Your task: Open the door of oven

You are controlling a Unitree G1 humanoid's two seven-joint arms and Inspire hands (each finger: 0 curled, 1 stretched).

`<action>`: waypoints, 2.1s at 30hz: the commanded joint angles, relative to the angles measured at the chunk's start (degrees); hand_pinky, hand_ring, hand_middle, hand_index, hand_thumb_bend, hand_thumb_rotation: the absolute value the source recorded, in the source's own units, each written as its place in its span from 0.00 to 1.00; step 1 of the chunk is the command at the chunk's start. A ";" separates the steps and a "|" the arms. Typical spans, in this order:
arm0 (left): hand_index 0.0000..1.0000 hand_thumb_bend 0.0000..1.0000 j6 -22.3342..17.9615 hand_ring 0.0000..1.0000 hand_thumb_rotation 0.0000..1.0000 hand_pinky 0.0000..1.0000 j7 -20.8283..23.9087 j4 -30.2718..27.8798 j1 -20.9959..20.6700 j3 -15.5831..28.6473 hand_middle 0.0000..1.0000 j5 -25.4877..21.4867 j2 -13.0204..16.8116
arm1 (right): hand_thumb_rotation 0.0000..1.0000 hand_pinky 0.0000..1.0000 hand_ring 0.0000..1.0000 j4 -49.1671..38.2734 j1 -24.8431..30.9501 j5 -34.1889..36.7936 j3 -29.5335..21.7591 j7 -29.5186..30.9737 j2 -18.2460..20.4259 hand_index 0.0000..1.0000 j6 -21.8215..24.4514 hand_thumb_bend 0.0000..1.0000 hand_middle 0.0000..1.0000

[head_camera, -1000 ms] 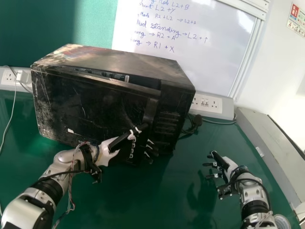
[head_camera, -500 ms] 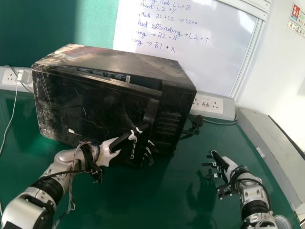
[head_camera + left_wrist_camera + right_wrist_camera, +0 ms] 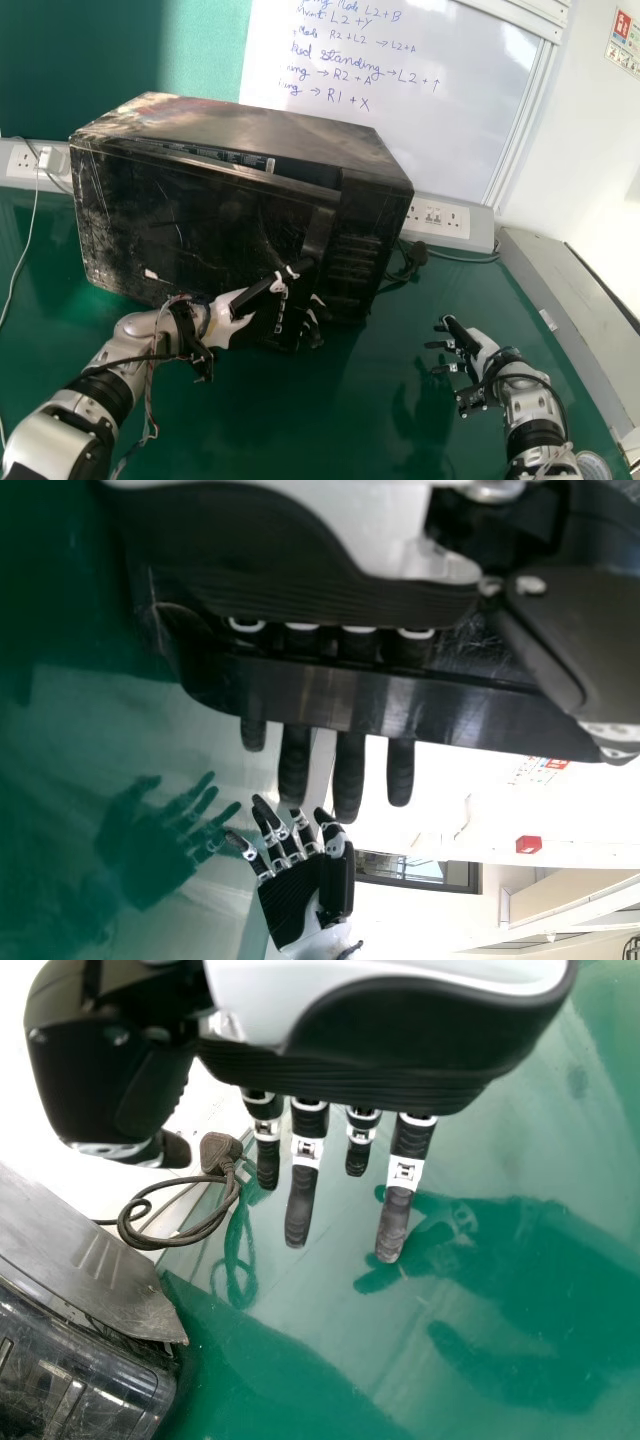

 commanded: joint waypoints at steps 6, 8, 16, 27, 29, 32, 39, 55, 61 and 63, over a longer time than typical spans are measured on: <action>0.22 1.00 -0.41 0.04 0.94 0.00 -2.63 0.12 -1.72 -1.69 0.10 1.20 -0.87 | 0.47 0.65 0.65 0.24 0.01 0.26 -0.09 0.52 -0.20 0.94 0.21 0.52 0.70; 0.17 1.00 0.07 0.04 0.93 0.00 -2.97 0.21 -1.75 -1.19 0.10 0.63 -1.06 | 0.51 0.70 0.68 0.24 -0.03 -0.14 0.29 0.82 -0.25 0.95 0.07 0.52 0.71; 0.10 1.00 0.03 0.04 0.91 0.00 -3.82 0.24 -1.69 -0.72 0.09 0.09 -1.14 | 0.48 0.75 0.69 0.26 0.08 0.28 -0.15 0.90 -0.29 0.94 0.11 0.53 0.72; 0.09 0.93 -0.54 0.03 0.86 0.00 -7.04 -0.54 -1.44 -0.62 0.08 -0.48 -0.68 | 0.48 0.65 0.67 0.27 -0.06 -0.37 0.33 -0.63 0.10 0.93 0.79 0.46 0.71; 0.09 0.84 0.51 0.03 0.83 0.00 -8.53 -1.12 -1.35 -0.13 0.08 -1.43 -0.64 | 0.47 0.61 0.63 0.26 -0.06 -0.16 0.18 -0.69 0.13 0.94 0.89 0.51 0.71; 0.10 0.76 1.78 0.04 0.75 0.00 -9.51 -2.51 -0.90 0.34 0.09 -2.42 -0.51 | 0.49 0.59 0.63 0.22 -0.07 -0.61 0.71 -0.33 0.09 0.94 0.51 0.49 0.72; 0.13 0.63 8.35 0.04 0.52 0.00 -12.04 -9.23 1.72 2.13 0.10 -6.24 -0.56 | 0.51 0.63 0.67 0.27 -0.02 -0.37 0.35 -0.67 0.04 0.92 0.91 0.51 0.73; 0.13 0.49 14.11 0.05 0.36 0.01 -12.40 -28.79 10.84 0.96 0.10 -10.10 -1.12 | 0.54 0.79 0.72 0.19 0.07 -0.69 0.89 0.19 -0.26 0.94 0.33 0.56 0.74; 0.12 0.48 15.66 0.05 0.23 0.00 -13.10 -31.96 12.06 1.26 0.09 -11.15 -1.03 | 0.48 0.84 0.72 0.22 -0.02 -0.24 0.48 -1.01 0.06 0.93 0.93 0.51 0.72; 0.12 0.57 17.36 0.05 0.15 0.00 -13.25 -32.04 11.60 1.76 0.10 -11.78 -0.43 | 0.50 0.75 0.71 0.22 -0.04 -0.15 0.40 -0.52 0.05 0.92 0.80 0.51 0.72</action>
